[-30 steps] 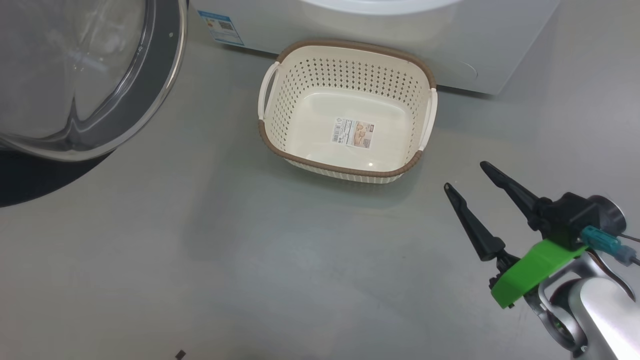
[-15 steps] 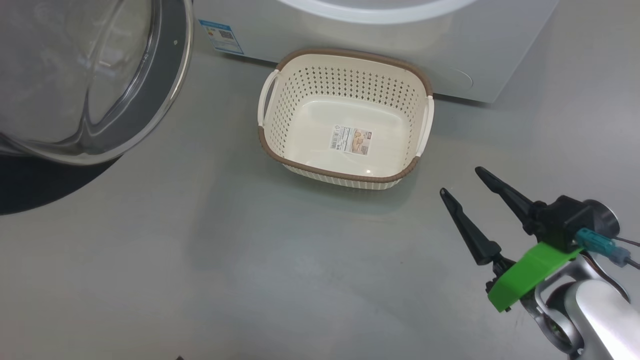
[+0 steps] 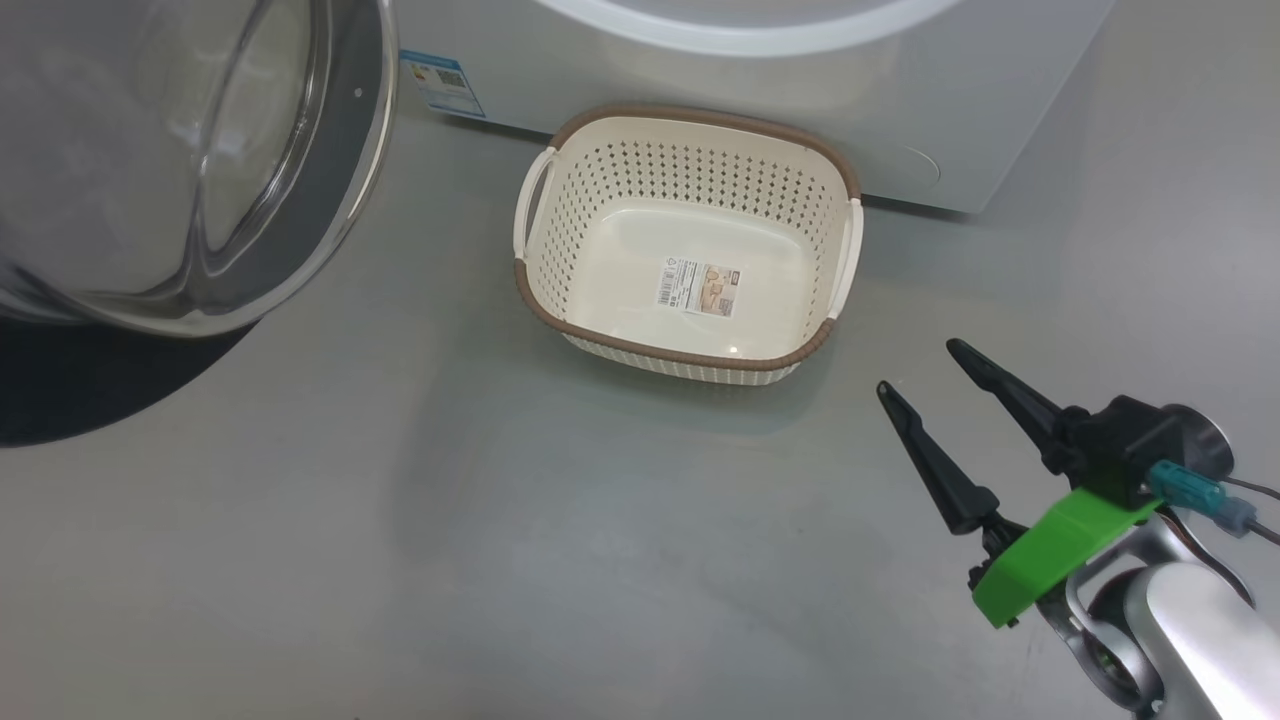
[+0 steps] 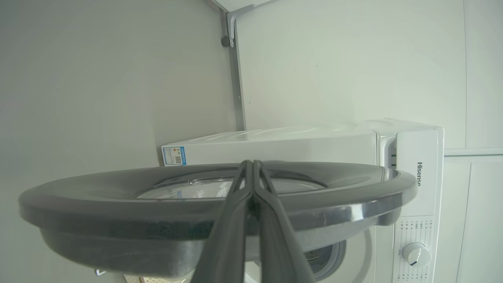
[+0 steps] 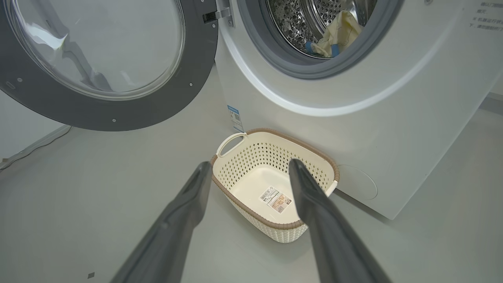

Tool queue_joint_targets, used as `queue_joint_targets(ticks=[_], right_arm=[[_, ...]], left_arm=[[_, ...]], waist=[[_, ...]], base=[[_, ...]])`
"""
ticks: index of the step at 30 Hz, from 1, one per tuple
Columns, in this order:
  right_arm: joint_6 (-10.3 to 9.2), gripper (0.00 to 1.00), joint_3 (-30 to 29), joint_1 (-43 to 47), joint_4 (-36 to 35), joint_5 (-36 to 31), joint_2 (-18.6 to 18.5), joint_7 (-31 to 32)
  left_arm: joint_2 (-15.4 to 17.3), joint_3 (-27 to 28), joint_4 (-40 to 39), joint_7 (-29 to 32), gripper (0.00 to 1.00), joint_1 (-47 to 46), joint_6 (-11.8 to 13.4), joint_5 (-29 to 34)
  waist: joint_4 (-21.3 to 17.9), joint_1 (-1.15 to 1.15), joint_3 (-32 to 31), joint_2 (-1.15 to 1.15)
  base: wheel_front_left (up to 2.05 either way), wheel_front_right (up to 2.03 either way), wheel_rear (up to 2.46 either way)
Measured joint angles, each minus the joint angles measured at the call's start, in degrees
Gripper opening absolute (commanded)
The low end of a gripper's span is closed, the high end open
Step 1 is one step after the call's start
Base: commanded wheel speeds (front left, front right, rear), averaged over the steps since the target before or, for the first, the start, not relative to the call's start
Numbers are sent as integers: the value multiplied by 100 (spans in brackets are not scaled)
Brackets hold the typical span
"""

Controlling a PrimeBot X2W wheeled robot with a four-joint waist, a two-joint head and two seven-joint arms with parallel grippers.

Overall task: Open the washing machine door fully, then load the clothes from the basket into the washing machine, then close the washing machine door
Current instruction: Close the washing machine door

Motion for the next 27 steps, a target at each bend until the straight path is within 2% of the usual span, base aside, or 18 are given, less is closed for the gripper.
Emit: queue_joint_targets(ticks=[19, 27], right_arm=[[0, 100, 9, -108, 204, 24, 107, -141], [0, 100, 74, -115, 428, 101, 247, -355]], left_arm=[[-333, -54, -477, 472, 0, 179, 158, -234], [-536, -87, -834, 603, 0, 350, 309, -345]], waist=[[-52, 0, -117, 0], [-226, 0, -308, 0]], base=[[0, 0, 0], [0, 0, 0]])
